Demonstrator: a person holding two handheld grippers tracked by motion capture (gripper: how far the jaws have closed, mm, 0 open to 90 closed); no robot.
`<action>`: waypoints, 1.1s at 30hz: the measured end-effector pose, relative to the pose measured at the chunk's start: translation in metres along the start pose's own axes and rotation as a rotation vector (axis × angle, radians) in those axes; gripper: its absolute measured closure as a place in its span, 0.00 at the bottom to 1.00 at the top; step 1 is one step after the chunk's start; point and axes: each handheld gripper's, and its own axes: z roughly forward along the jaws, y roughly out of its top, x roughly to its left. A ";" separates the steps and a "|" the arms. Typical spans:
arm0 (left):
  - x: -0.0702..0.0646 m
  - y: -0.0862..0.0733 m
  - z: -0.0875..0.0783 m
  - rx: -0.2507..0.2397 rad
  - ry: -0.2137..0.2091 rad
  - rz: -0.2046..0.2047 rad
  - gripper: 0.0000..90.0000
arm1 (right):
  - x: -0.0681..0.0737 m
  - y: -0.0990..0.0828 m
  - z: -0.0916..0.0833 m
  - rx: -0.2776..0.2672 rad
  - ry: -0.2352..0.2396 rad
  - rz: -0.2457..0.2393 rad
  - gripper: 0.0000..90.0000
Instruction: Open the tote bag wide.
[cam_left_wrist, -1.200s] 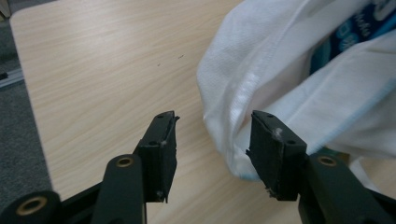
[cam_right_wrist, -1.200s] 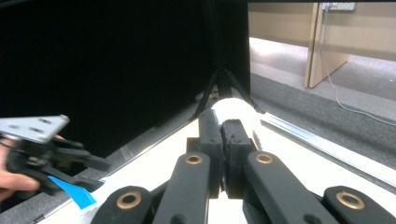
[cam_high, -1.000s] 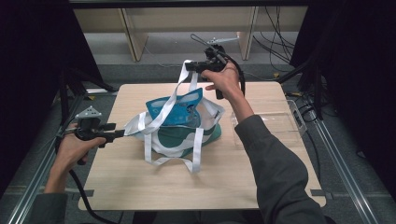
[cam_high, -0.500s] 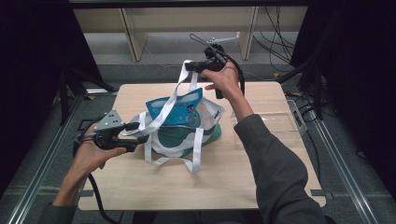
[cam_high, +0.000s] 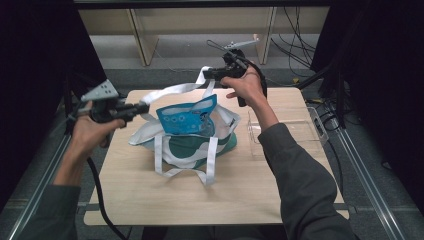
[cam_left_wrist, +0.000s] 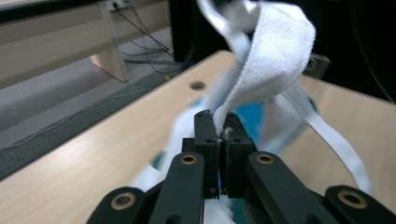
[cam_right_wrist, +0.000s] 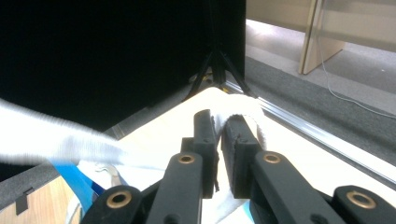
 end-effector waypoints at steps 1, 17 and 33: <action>0.009 0.004 0.002 0.024 0.029 0.003 0.96 | -0.001 -0.001 -0.001 -0.001 -0.001 0.014 0.93; 0.085 -0.047 0.078 0.368 0.121 -0.256 0.81 | -0.033 -0.031 0.016 0.152 -0.130 0.114 0.66; 0.093 -0.061 0.040 0.347 0.141 -0.407 0.36 | -0.024 -0.045 -0.028 0.213 -0.145 0.005 0.64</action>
